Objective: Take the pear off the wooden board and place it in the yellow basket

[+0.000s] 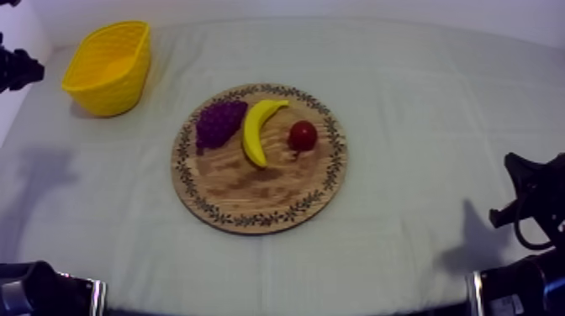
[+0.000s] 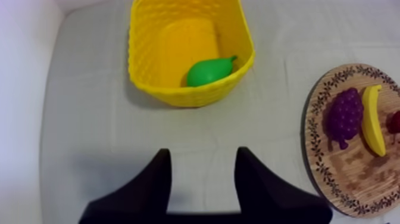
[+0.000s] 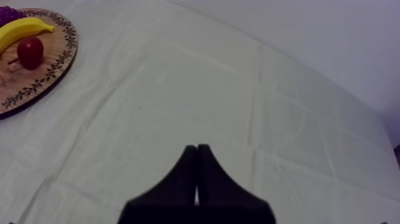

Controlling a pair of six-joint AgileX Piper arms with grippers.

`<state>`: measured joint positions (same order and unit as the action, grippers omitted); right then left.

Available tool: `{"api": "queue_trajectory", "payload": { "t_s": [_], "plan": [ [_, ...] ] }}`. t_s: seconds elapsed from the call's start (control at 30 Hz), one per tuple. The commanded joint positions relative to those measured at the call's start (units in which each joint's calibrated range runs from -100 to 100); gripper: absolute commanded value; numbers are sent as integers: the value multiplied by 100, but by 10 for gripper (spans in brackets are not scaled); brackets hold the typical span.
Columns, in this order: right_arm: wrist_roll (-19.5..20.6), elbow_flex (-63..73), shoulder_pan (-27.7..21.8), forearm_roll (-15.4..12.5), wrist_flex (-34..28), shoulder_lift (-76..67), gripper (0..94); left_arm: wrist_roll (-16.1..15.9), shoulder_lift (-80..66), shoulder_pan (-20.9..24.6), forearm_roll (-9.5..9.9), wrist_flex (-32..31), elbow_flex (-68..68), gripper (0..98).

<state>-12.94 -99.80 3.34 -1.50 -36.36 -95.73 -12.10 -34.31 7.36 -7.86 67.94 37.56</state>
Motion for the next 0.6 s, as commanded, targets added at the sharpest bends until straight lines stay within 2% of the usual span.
{"api": "queue_trajectory", "payload": {
  "t_s": [0.0, 0.4, 0.57],
  "plan": [
    [-3, 2, 3, 1, -2, -3, 4, 1, -400, -1, 10, -276, 480, 369],
    [-3, 2, 3, 1, -2, -3, 4, 95, -2225, -47, 30, -1579, 2412, 205],
    [-1, 2, 3, 1, -2, -3, 4, 199, -3067, -53, 66, -1888, 3178, 155]
  ]
}}
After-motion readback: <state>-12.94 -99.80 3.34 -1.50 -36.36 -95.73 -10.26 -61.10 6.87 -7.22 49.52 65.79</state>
